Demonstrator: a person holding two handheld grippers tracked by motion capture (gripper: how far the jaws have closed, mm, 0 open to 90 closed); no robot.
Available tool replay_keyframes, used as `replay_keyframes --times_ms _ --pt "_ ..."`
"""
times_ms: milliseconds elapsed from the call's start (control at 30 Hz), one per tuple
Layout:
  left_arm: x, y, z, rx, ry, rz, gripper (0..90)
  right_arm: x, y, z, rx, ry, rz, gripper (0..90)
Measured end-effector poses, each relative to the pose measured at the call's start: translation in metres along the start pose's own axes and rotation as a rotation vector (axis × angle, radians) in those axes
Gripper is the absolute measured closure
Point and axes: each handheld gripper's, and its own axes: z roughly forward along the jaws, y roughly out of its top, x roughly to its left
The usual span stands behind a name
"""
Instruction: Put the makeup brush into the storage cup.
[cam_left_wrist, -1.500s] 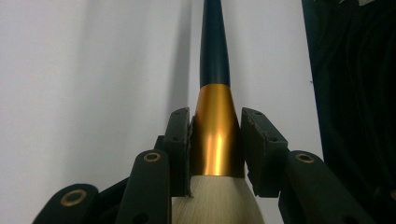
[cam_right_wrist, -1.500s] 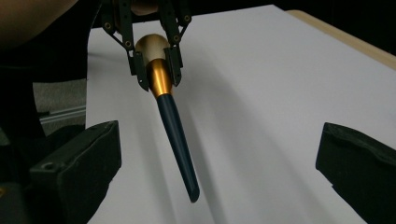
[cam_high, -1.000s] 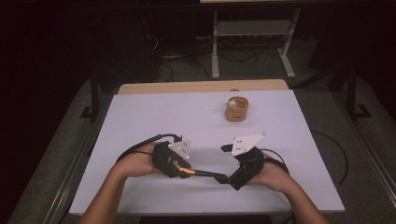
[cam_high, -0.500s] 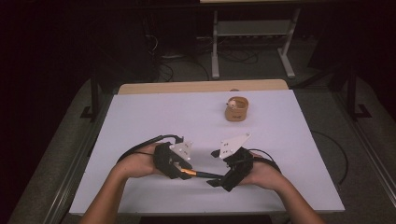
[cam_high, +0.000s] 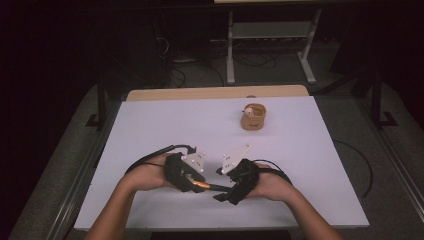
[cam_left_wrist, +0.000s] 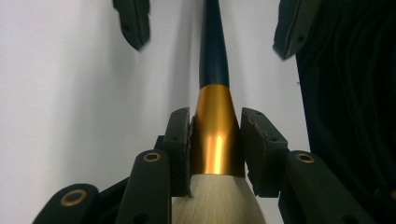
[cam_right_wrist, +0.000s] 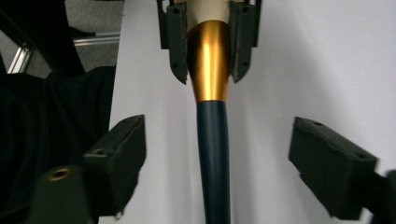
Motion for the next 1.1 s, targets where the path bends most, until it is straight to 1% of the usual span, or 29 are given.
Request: replay_keyframes --times_ms 67,133,200,300,333,533,600,700,767,900,967,1000,1033,1067,1100 --pt "0.000 0.000 0.001 -0.006 0.000 -0.006 64.7 0.000 0.003 0.003 0.012 0.011 -0.008 26.1" --pt "0.000 0.000 0.001 -0.001 0.001 0.002 64.7 0.000 0.004 0.006 0.024 0.019 -0.021 30.5" --pt "-0.001 0.000 0.001 -0.002 -0.004 -0.005 64.7 0.000 0.006 0.009 0.039 0.012 -0.021 35.2" --pt "0.000 0.000 0.002 0.003 -0.005 0.005 64.7 0.001 0.006 0.012 0.054 -0.004 -0.038 42.4" --pt "0.000 0.001 0.002 0.009 -0.005 0.010 64.7 0.002 0.007 0.012 0.057 -0.005 -0.046 44.1" --pt "0.000 0.001 0.005 0.017 -0.009 0.006 64.7 0.005 0.007 0.015 0.087 -0.003 -0.066 54.1" --pt "0.000 0.001 0.005 0.021 -0.014 0.005 64.7 0.006 0.006 0.016 0.097 -0.003 -0.072 56.8" --pt "0.000 0.001 0.006 0.026 -0.014 0.002 64.7 0.006 0.007 0.017 0.096 -0.006 -0.084 60.5" --pt "0.000 0.002 0.006 0.026 -0.015 0.003 64.6 0.007 0.007 0.017 0.094 0.000 -0.083 61.7" --pt "-0.001 0.001 0.006 0.016 -0.013 0.003 64.6 0.008 0.008 0.019 0.104 -0.006 -0.087 63.2" --pt "-0.001 0.001 0.007 0.019 -0.014 -0.005 64.6 0.008 0.008 0.020 0.105 -0.015 -0.094 66.0" --pt "-0.001 0.001 0.007 0.021 -0.013 -0.004 64.6 0.009 0.008 0.020 0.100 -0.011 -0.091 66.5" --pt "-0.001 0.001 0.007 0.020 -0.013 -0.002 64.6 0.008 0.008 0.020 0.099 -0.014 -0.099 67.1" --pt "-0.001 0.001 0.007 0.012 -0.013 -0.009 64.6 0.009 0.008 0.020 0.101 -0.011 -0.097 67.8" --pt "-0.001 0.001 0.007 0.009 -0.015 -0.007 64.7 0.009 0.009 0.020 0.100 -0.005 -0.089 67.8"
